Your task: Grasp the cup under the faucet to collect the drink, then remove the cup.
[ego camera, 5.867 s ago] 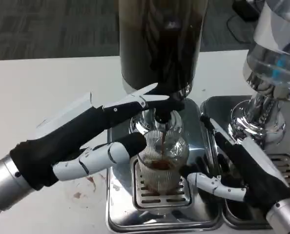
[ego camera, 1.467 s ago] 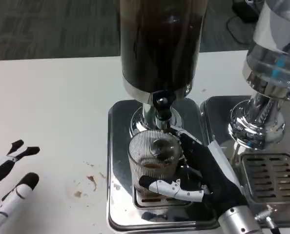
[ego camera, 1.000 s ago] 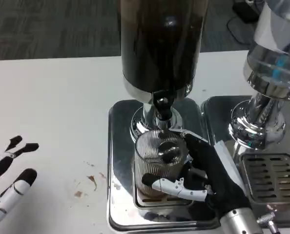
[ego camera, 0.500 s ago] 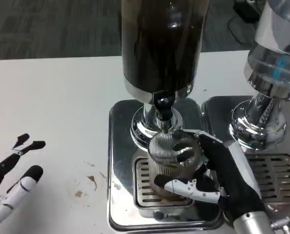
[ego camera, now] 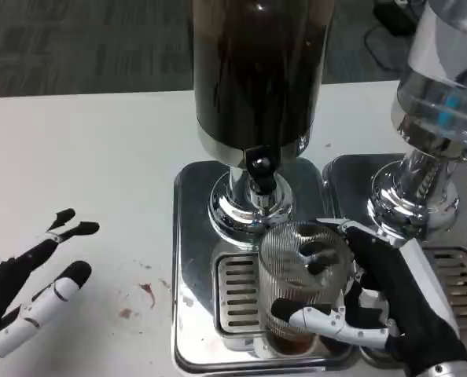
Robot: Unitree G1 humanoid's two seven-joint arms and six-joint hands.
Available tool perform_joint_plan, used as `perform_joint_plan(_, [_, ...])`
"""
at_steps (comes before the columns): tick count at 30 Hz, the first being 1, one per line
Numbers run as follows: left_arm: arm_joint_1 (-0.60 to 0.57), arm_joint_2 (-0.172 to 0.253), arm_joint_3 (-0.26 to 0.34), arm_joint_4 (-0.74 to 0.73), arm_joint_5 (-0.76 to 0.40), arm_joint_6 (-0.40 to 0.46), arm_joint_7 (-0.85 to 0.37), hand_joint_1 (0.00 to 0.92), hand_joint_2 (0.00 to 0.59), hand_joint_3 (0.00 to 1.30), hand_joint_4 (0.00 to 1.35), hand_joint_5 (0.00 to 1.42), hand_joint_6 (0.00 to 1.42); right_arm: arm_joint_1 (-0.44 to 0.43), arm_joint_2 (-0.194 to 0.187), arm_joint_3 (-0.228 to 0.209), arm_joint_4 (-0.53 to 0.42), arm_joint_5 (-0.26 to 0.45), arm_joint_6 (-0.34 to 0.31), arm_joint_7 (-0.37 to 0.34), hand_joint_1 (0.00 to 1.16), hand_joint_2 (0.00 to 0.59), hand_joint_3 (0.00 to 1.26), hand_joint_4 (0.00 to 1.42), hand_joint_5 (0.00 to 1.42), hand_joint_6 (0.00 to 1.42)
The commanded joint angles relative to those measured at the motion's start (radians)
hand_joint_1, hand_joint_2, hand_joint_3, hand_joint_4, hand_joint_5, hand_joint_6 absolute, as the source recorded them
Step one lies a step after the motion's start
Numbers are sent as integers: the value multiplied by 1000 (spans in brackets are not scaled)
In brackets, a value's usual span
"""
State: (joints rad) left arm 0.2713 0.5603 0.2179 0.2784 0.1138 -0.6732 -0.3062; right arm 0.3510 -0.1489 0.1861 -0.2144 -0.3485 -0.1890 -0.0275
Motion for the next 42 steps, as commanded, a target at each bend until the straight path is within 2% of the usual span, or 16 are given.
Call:
perform_joint_plan(1, [-11, 24, 0, 12, -22, -12, -14, 0, 230, 219, 0, 24, 0, 21, -1, -18, -82, 25, 4, 11, 994, 114, 585, 658, 911, 1200])
perform_joint_plan(8, [19, 39, 14, -69, 25, -4, 16, 0, 235, 193, 0, 1, 0, 126, -17, -48, -218, 66, 11, 44, 991, 107, 589, 668, 922, 1210])
perform_joint_plan(14, [58, 48, 37, -137, 64, 5, 31, 0, 232, 146, 0, 0, 0, 211, -20, -66, -331, 67, 7, 54, 994, 107, 591, 670, 923, 1213])
perform_joint_plan(19, [122, 65, 84, -301, 123, 19, 26, 0, 239, 54, 0, 0, 0, 251, -16, -64, -407, 62, 0, 58, 996, 107, 594, 671, 923, 1216])
perform_joint_plan(23, [143, 51, 83, -377, 143, 61, 25, 0, 239, 44, 0, 0, 0, 255, -23, -76, -415, 68, -5, 64, 997, 108, 595, 671, 923, 1218])
perform_joint_plan(27, [213, 1, 124, -505, 180, 116, 60, 0, 239, 39, 0, 0, 0, 248, -47, -97, -450, 82, 23, 102, 997, 108, 596, 671, 923, 1220])
perform_joint_plan(31, [285, -29, 156, -602, 184, 169, 52, 0, 239, 36, 0, 0, 0, 259, -64, -111, -508, 97, 56, 142, 998, 108, 596, 671, 923, 1222])
perform_joint_plan(36, [317, -47, 163, -675, 178, 218, 42, 0, 241, 29, 0, 0, 0, 257, -63, -134, -540, 118, 85, 165, 992, 106, 596, 671, 922, 1224])
perform_joint_plan(42, [296, -56, 148, -687, 181, 249, 46, 0, 241, 26, 0, 0, 0, 231, -56, -148, -545, 125, 120, 182, 986, 111, 596, 671, 922, 1227])
